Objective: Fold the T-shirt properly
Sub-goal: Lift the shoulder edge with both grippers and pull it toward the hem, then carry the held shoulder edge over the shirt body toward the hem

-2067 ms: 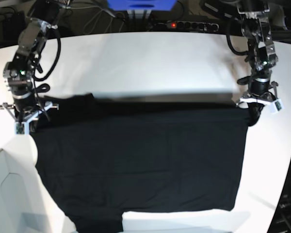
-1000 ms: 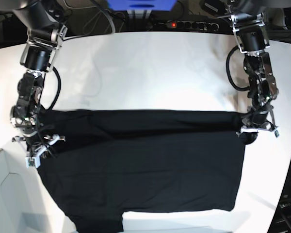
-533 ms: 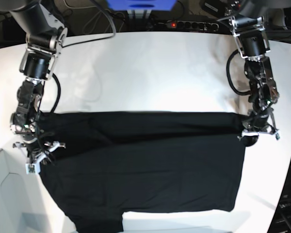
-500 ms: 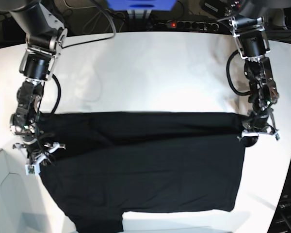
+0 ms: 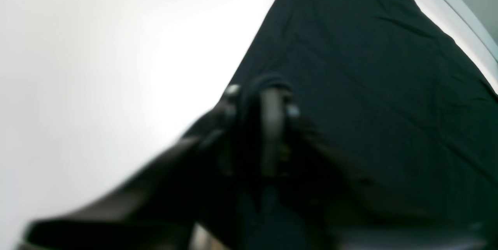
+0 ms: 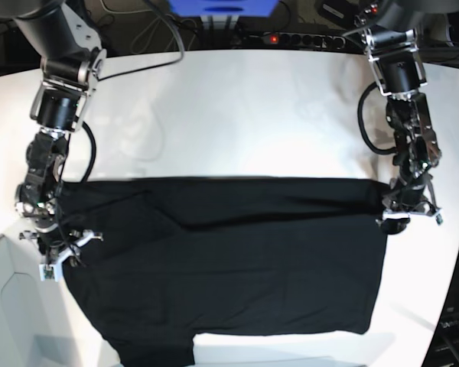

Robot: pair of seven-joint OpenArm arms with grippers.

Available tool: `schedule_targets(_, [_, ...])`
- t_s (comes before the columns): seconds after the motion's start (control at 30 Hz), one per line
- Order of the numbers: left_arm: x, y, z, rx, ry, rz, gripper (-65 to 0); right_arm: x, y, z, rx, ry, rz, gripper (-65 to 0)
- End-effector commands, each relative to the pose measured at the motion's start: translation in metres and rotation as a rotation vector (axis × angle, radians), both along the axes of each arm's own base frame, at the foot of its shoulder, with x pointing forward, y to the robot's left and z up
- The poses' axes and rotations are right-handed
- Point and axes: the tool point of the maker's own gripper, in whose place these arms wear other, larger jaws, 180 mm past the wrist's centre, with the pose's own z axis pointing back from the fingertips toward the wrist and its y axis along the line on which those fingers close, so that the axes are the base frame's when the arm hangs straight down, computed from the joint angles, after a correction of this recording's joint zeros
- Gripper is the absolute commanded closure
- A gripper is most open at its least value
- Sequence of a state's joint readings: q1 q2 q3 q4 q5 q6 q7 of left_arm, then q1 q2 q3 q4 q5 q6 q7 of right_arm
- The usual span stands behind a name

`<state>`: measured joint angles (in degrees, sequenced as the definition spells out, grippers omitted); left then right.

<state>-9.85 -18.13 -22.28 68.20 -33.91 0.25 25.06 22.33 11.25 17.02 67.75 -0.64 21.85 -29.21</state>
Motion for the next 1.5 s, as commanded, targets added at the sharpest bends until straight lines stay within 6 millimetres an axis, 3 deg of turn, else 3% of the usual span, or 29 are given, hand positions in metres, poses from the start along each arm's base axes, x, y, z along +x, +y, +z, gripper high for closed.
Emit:
schedule_targets(0.0, [0.009,0.011,0.022,0.03,-0.058,0.015,-20.1,0.014,-0.005,0.027,-0.004,-0.081,-0.013,-19.5])
schedule_targets(0.1, [0.009,0.009,0.024,0.029,-0.066,0.011,-35.6,0.015,-0.007,0.03,-0.01,-0.087,-0.015,-24.4])
schedule_targets(0.17, [0.008,0.008,0.023,0.028,-0.066,0.006,-40.7,0.014,-0.009,0.031,-0.011,-0.088,-0.018,-25.7])
schedule_targets(0.27, [0.009,0.008,0.035,0.043,-0.094,0.003,-40.7,0.011,-0.011,0.028,-0.011,-0.082,-0.022,-26.3])
schedule_targets(0.37, [-0.007,0.005,0.031,0.063,-0.08,-0.009,-41.2,0.003,-0.012,0.02,-0.018,-0.07,-0.022,-26.4])
schedule_targets(0.6, [-0.032,0.006,-0.012,0.046,0.025,0.0,-41.2,-0.02,-0.009,0.028,-0.065,-0.099,-0.01,-27.9])
schedule_targets(0.77, [-0.038,0.004,-0.036,0.002,0.072,0.022,-41.2,-0.039,-0.01,0.02,-0.091,-0.084,-0.002,-30.2])
schedule_targets(0.97, [-0.031,0.001,-0.037,-0.011,0.069,0.019,-40.4,-0.062,-0.049,0.013,-0.094,-0.062,-0.097,-30.2])
schedule_targets(1.07, [-0.032,0.002,-0.036,-0.011,0.067,0.025,-31.5,-0.074,-0.073,0.012,-0.105,-0.052,-0.15,-30.2])
schedule_targets(1.23, [-0.034,0.005,-0.037,-0.012,0.073,0.034,0.0,-0.085,-0.093,-0.005,-0.11,0.006,-0.175,-30.2])
schedule_targets(1.37, [-0.044,0.006,-0.042,-0.009,0.087,0.035,-0.7,-0.089,-0.095,-0.018,-0.096,0.041,-0.181,-30.2])
schedule_targets(1.47, [-0.055,0.018,-0.037,-0.005,0.073,0.071,0.0,-0.09,-0.094,-0.02,-0.095,0.044,-0.179,-30.2])
